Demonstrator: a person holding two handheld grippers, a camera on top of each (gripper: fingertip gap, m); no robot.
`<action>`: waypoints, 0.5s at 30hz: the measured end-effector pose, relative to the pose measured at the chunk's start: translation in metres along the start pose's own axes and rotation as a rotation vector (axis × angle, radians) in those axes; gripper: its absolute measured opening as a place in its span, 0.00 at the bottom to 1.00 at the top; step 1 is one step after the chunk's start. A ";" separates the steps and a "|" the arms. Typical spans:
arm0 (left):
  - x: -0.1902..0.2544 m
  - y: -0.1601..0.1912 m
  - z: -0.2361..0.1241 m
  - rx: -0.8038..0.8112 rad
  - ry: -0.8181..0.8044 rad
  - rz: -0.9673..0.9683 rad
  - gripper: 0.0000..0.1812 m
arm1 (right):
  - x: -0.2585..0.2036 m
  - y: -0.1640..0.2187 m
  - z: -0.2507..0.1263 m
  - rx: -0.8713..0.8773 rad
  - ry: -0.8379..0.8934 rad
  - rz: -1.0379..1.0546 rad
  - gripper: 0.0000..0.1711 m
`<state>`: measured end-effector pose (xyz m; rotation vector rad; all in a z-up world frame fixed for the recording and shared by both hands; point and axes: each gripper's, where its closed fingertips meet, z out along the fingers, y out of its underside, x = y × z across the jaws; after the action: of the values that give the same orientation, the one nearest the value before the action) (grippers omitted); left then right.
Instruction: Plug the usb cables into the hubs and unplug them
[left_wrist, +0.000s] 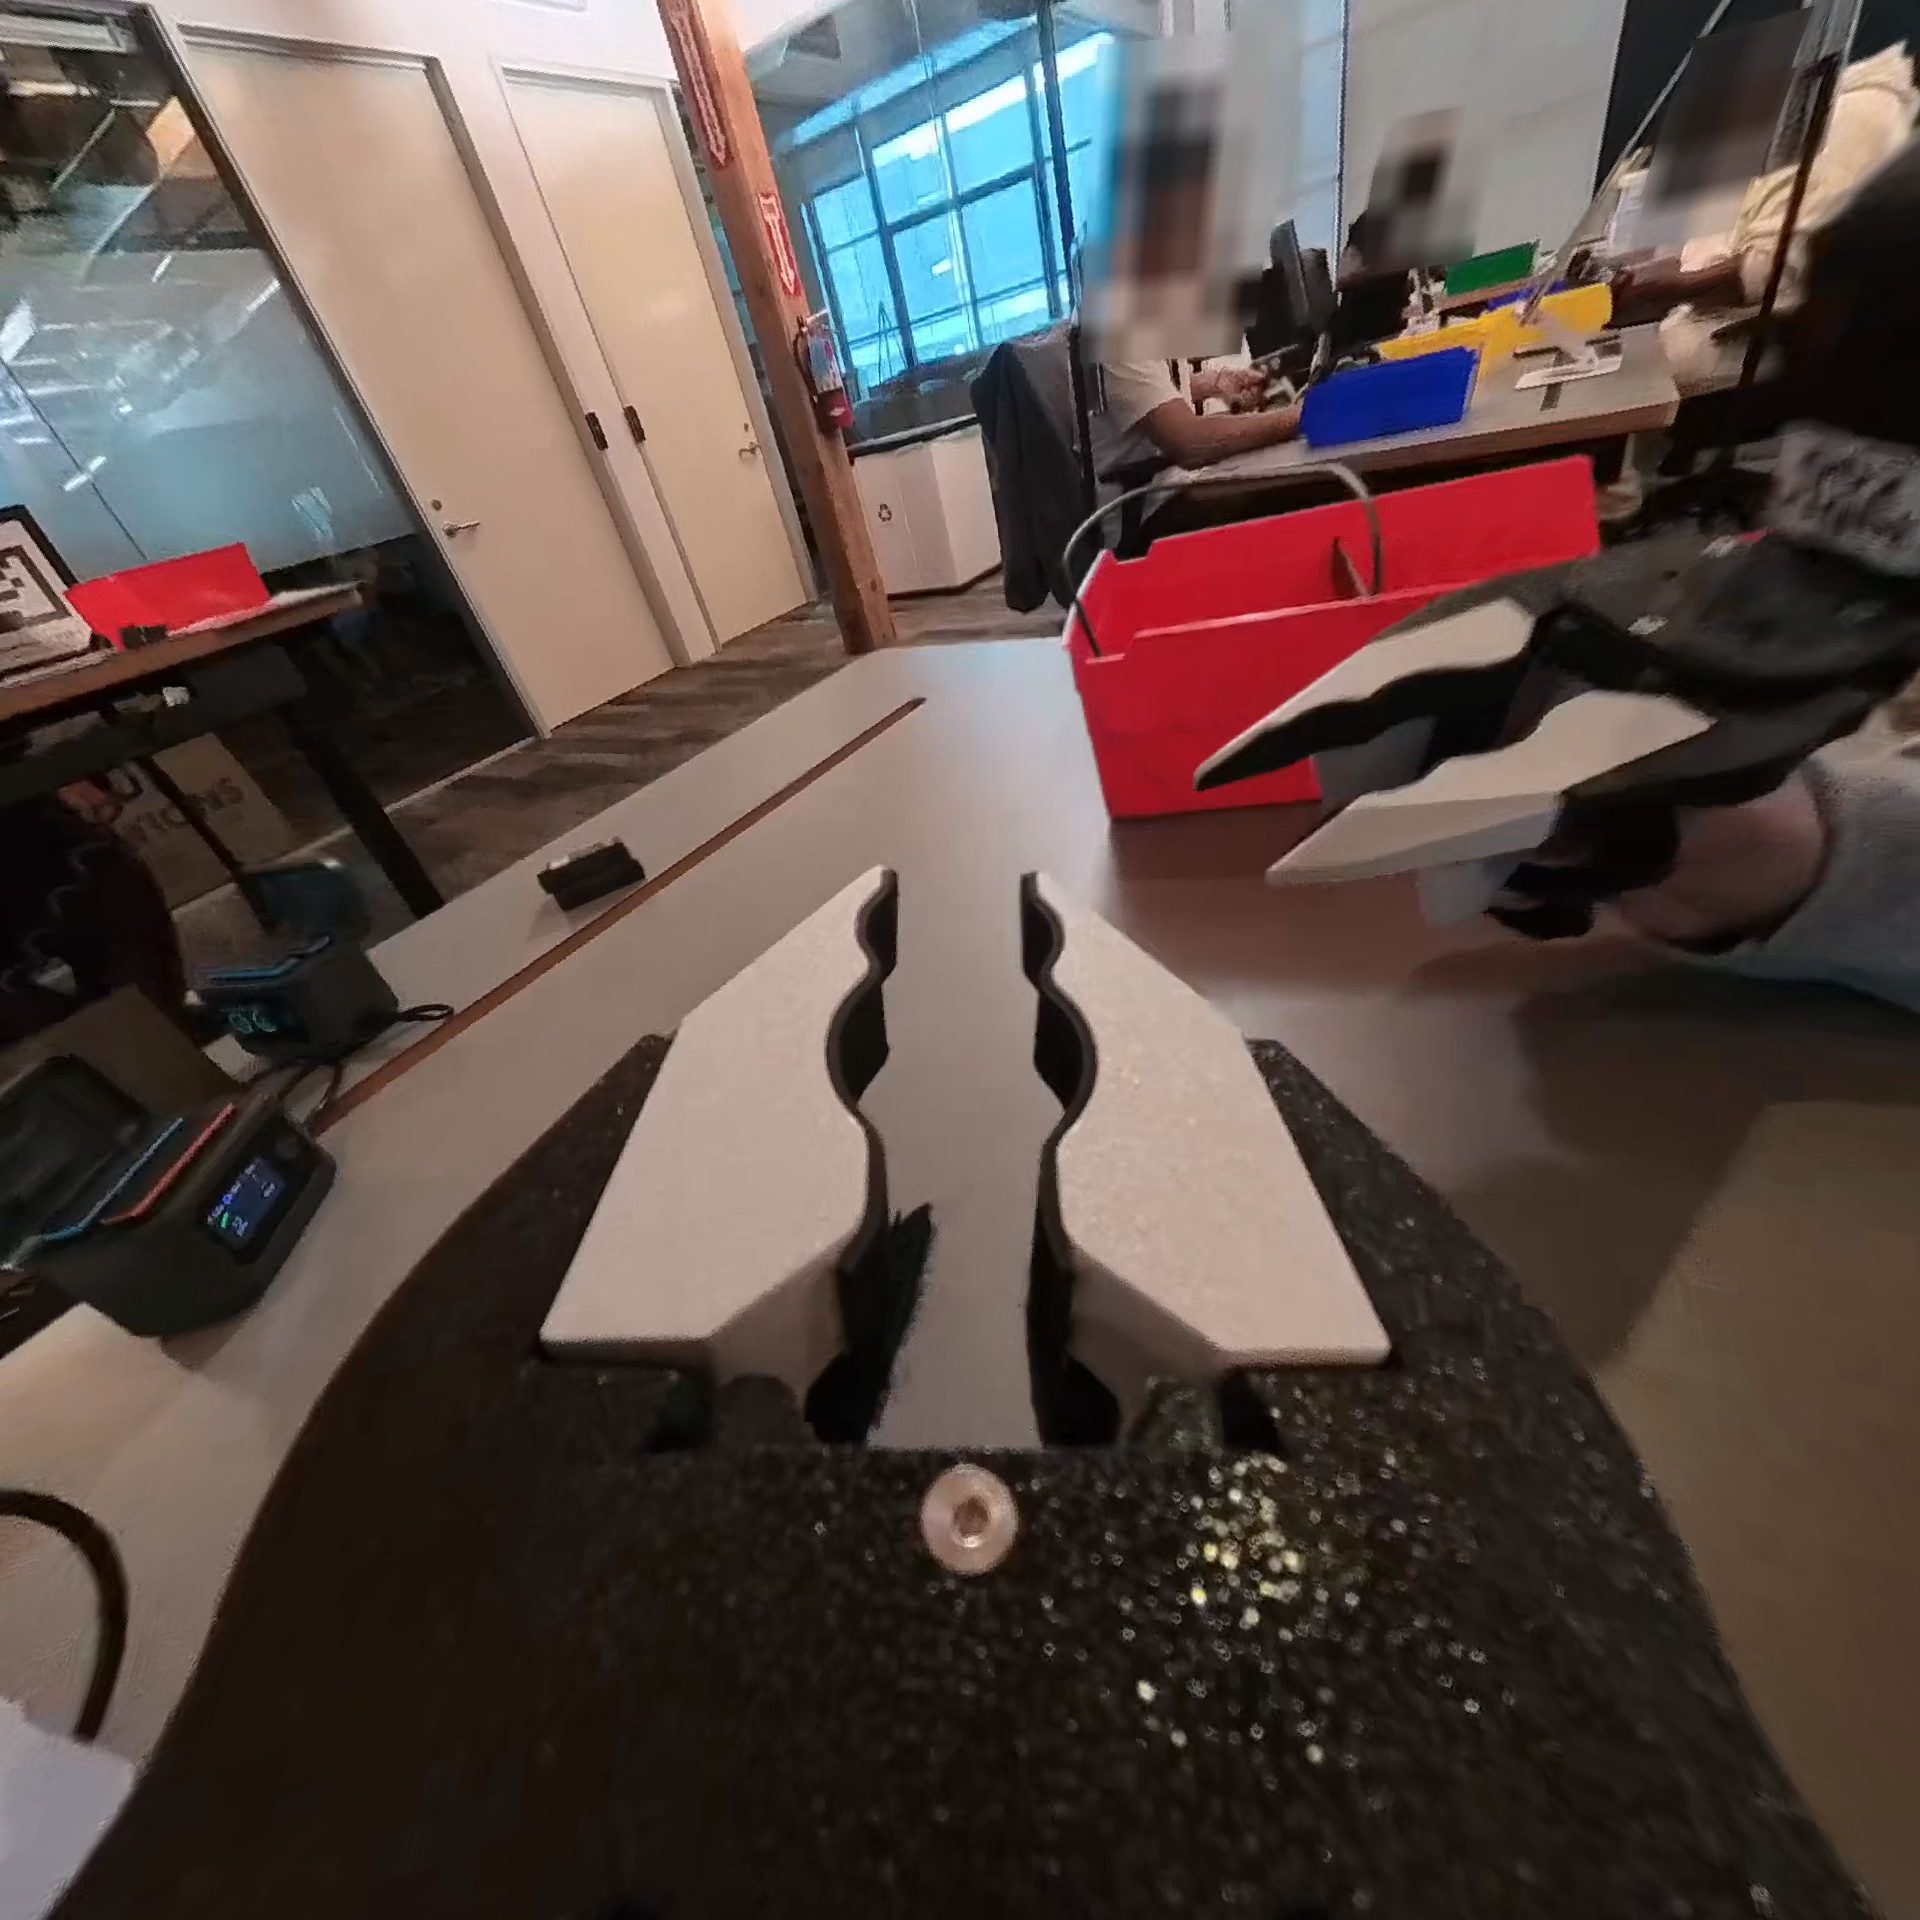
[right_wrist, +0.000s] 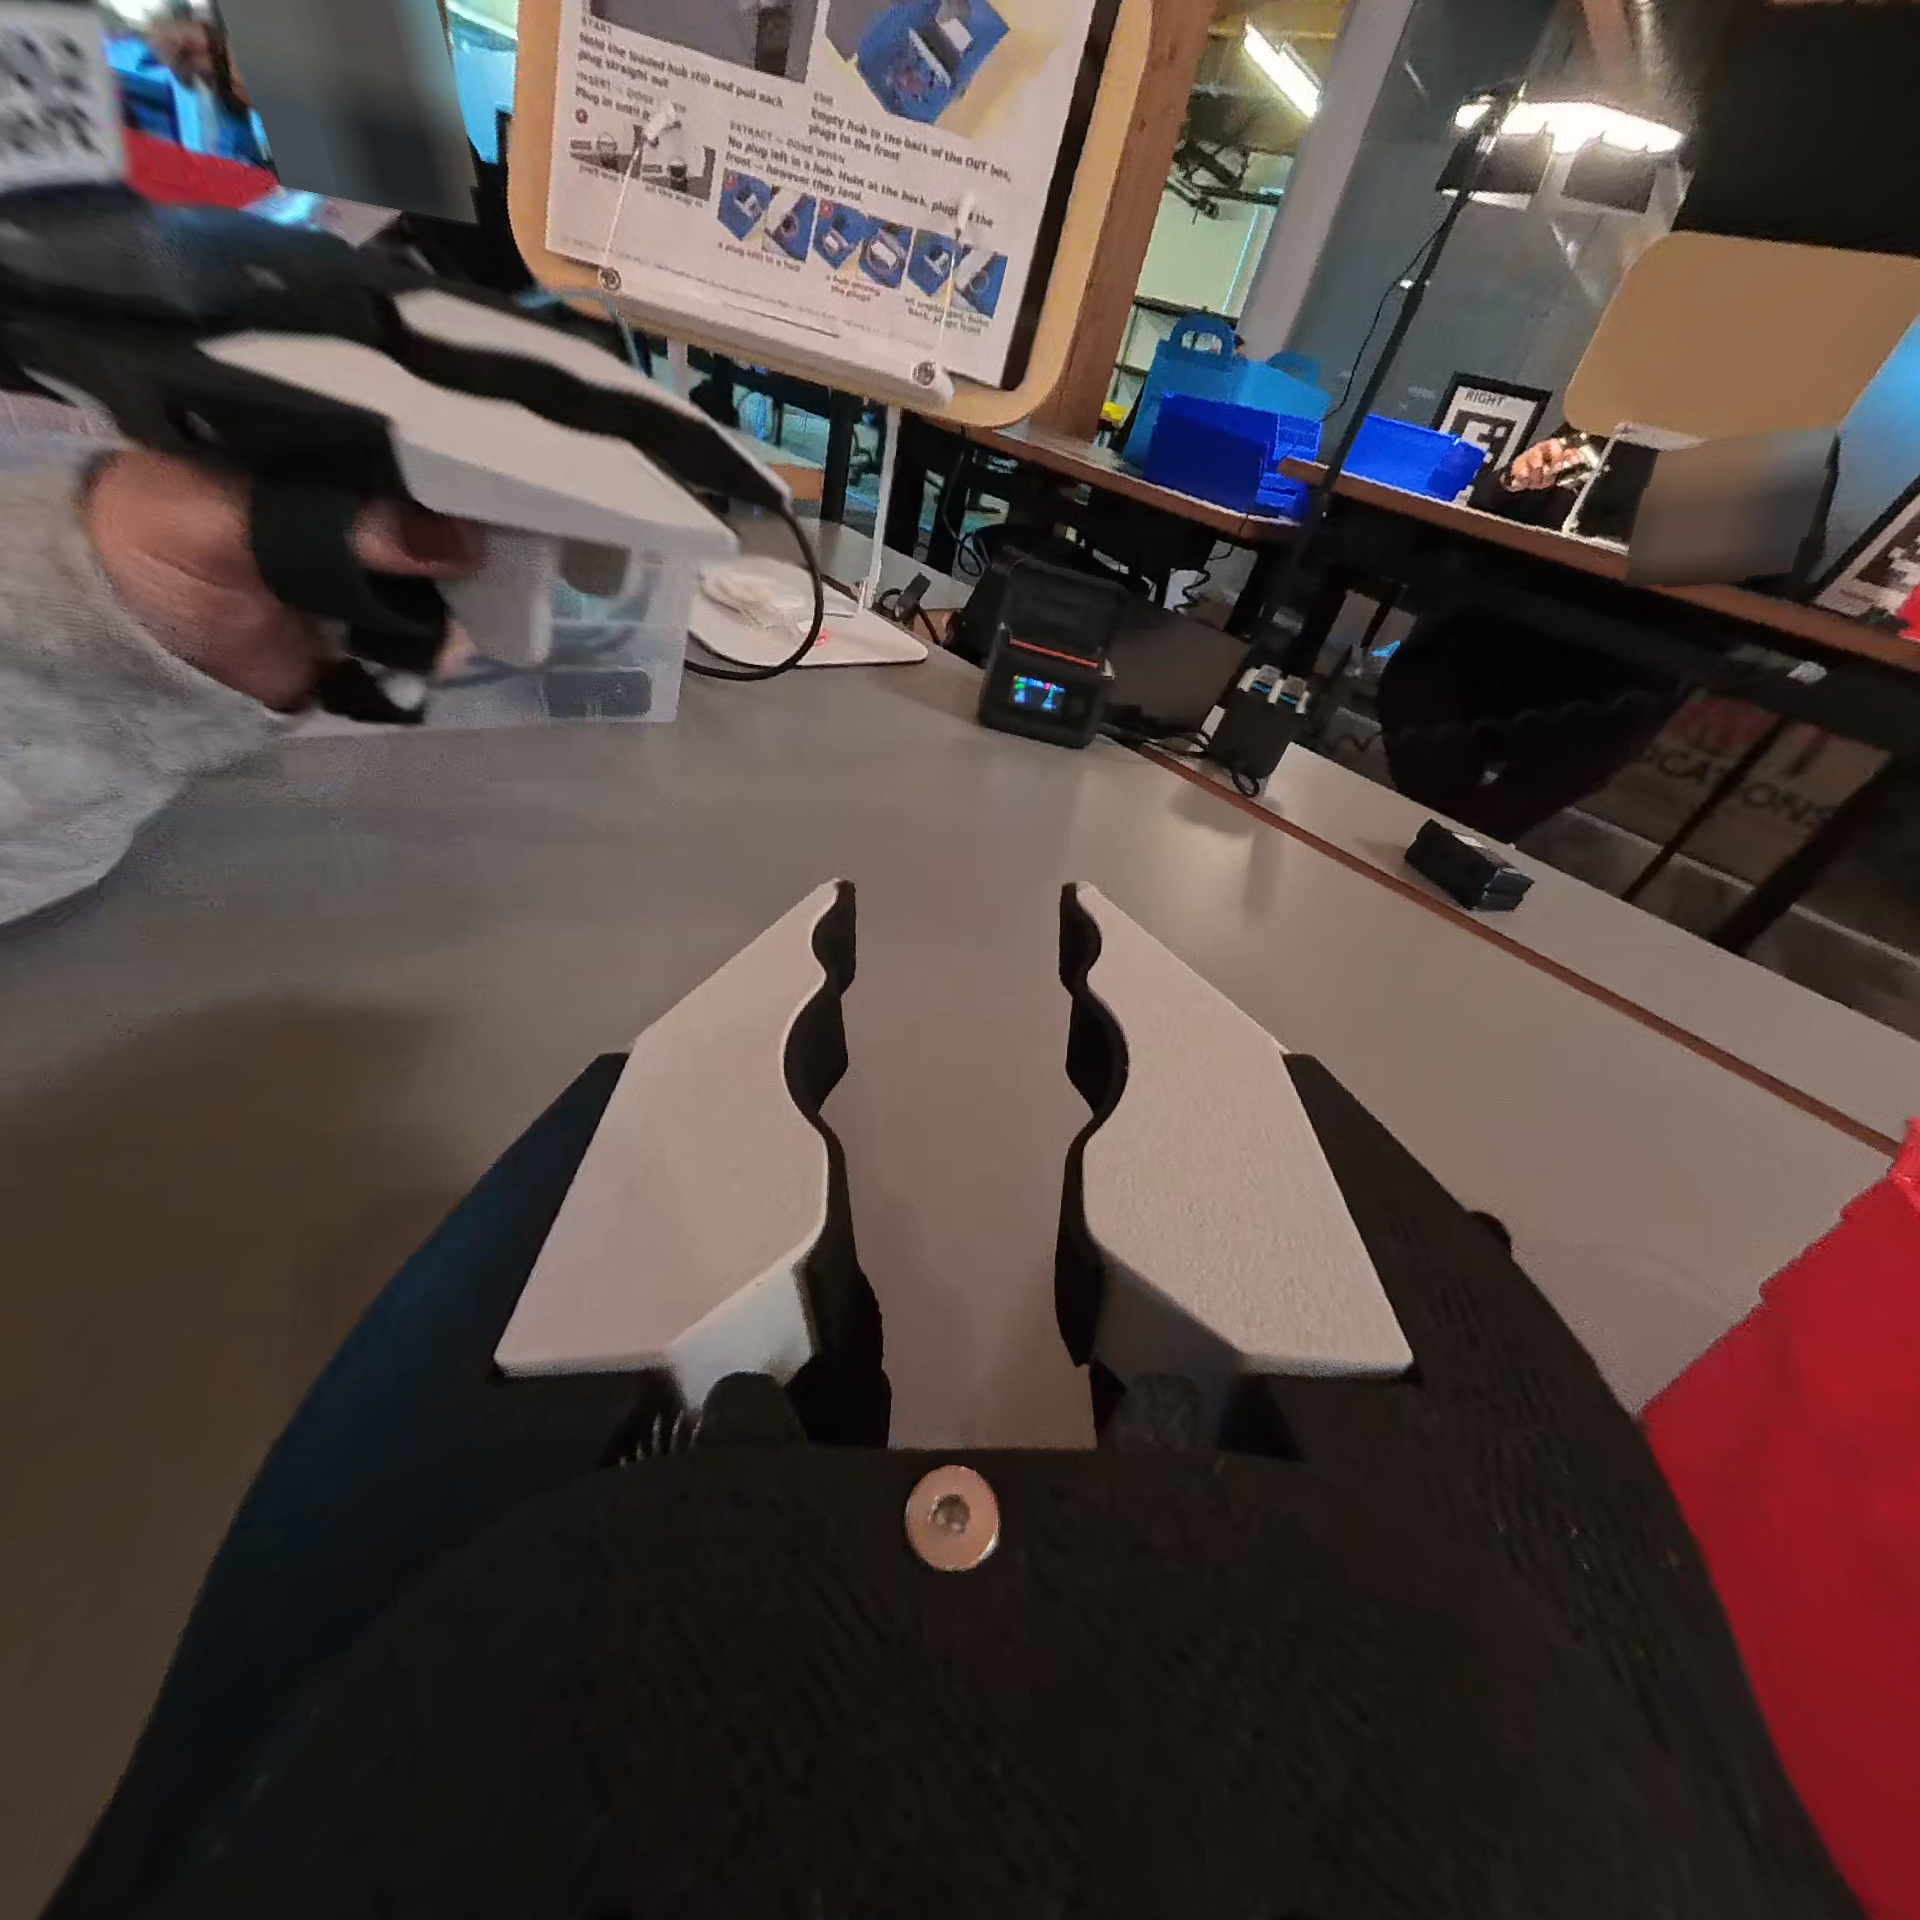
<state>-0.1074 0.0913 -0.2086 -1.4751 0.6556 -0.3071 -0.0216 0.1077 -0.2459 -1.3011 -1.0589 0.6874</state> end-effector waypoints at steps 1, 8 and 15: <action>0.004 -0.013 -0.005 -0.011 -0.021 -0.005 0.11 | 0.002 -0.002 -0.001 0.013 0.000 0.016 0.22; -0.055 -0.066 -0.103 -0.221 -0.464 0.171 0.11 | 0.008 -0.011 -0.004 0.058 -0.034 0.126 0.22; -0.111 -0.010 -0.163 -0.768 -0.276 0.401 0.09 | 0.014 -0.016 -0.010 0.082 -0.037 0.180 0.22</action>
<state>-0.2872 0.0202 -0.1687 -2.0045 0.8718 0.5103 -0.0092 0.1126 -0.2263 -1.3273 -0.9403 0.8844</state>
